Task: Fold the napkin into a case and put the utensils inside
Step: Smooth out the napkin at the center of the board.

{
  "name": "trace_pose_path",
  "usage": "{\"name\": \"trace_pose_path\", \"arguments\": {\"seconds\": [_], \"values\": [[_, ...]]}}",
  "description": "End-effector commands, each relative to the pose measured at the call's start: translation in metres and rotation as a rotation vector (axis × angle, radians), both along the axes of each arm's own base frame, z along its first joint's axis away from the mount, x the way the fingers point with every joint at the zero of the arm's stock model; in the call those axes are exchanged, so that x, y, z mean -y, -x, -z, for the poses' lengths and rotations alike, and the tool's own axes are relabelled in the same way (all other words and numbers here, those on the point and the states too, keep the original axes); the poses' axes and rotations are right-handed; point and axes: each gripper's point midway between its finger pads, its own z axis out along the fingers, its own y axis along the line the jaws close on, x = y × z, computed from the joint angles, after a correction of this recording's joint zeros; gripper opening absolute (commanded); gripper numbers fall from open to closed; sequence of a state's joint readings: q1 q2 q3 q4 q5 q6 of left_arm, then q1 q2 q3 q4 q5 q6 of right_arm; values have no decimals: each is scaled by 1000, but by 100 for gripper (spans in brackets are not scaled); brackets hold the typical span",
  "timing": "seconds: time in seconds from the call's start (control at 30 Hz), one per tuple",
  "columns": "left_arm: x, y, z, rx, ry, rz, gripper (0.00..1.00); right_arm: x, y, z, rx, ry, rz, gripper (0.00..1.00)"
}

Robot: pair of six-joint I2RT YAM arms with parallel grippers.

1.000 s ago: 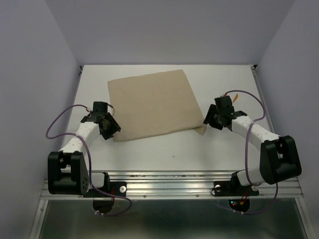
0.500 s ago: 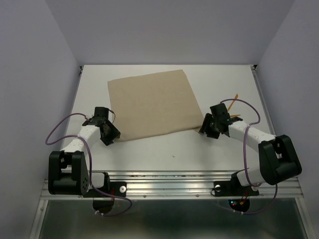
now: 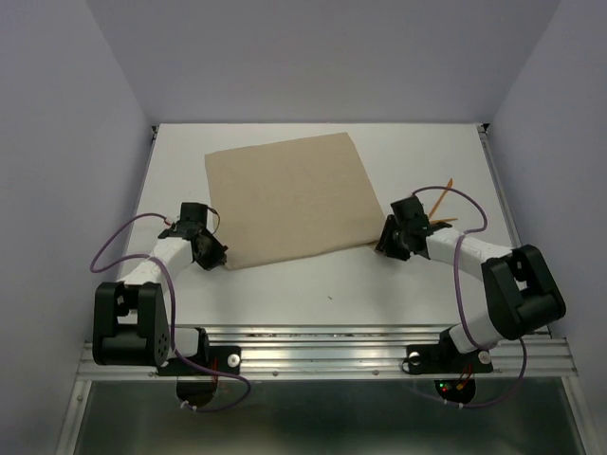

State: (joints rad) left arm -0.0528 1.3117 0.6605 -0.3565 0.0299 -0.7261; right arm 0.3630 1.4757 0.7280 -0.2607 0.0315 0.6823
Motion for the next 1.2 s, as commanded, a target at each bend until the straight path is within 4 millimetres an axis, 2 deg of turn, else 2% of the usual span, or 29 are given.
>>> {"name": "trace_pose_path", "arguments": {"seconds": [0.0, 0.07, 0.1, 0.17, 0.23, 0.33, 0.4, 0.43, 0.47, 0.5, 0.53, 0.57, 0.63, 0.67, 0.7, 0.73, 0.8, 0.83, 0.87, 0.93, 0.97, 1.07, 1.1, 1.17], "values": [[4, -12, -11, 45, 11, 29, 0, -1, -8, 14, 5, 51, 27, 37], [6, -14, -17, 54, 19, 40, 0, 3, -12, 13, 12, 73, 45, 24], [8, -17, -26, 74, 27, 52, 0, 3, -17, 6, 30, 76, 53, 10], [10, -24, -45, 107, 33, 59, 0, 6, -22, -4, 58, 93, 60, 1], [14, -31, -65, 157, 51, 69, 0, 8, -27, -16, 90, 102, 60, 1], [20, -50, -107, 241, 85, 71, 0, 14, -28, -26, 106, 140, 53, 1], [22, -60, -121, 273, 96, 73, 0, 15, -28, -27, 109, 147, 48, 1], [23, -66, -121, 270, 100, 74, 0, 15, -27, -26, 103, 147, 45, 1], [23, -78, -133, 303, 99, 74, 0, 15, -26, -24, 98, 148, 42, 1], [23, -85, -134, 307, 93, 72, 0, 14, -26, -23, 93, 145, 40, 1], [22, -94, -124, 277, 85, 68, 0, 13, -25, -21, 88, 141, 40, 1], [22, -111, -120, 271, 82, 68, 0, 11, -25, -19, 79, 130, 36, 1], [23, -129, -115, 265, 78, 70, 0, 7, -27, -21, 84, 112, 33, 1], [24, -147, -126, 297, 76, 75, 0, 4, -28, -22, 82, 99, 28, 1], [24, -157, -124, 296, 71, 80, 0, 3, -29, -23, 83, 95, 26, 1], [26, -167, -107, 259, 70, 102, 6, 0, -30, -25, 85, 84, 18, 1], [26, -190, -95, 230, 53, 123, 17, -2, -35, -29, 94, 80, 11, 1], [24, -195, -91, 221, 33, 148, 43, -3, -36, -29, 94, 80, 11, 1], [24, -204, -96, 226, 24, 159, 50, -4, -37, -31, 97, 79, 11, 1], [22, -209, -87, 196, 0, 187, 64, -6, -42, -33, 103, 77, 8, 1], [20, -210, -90, 196, -11, 194, 65, -6, -43, -34, 101, 78, 7, 1], [9, -209, -110, 237, -78, 187, 66, -7, -46, -35, 104, 77, 7, 1], [2, -204, -118, 246, -113, 173, 63, -7, -46, -35, 103, 79, 6, 1], [-8, -197, -123, 238, -166, 159, 59, -8, -45, -34, 99, 77, 2, 1]]}}
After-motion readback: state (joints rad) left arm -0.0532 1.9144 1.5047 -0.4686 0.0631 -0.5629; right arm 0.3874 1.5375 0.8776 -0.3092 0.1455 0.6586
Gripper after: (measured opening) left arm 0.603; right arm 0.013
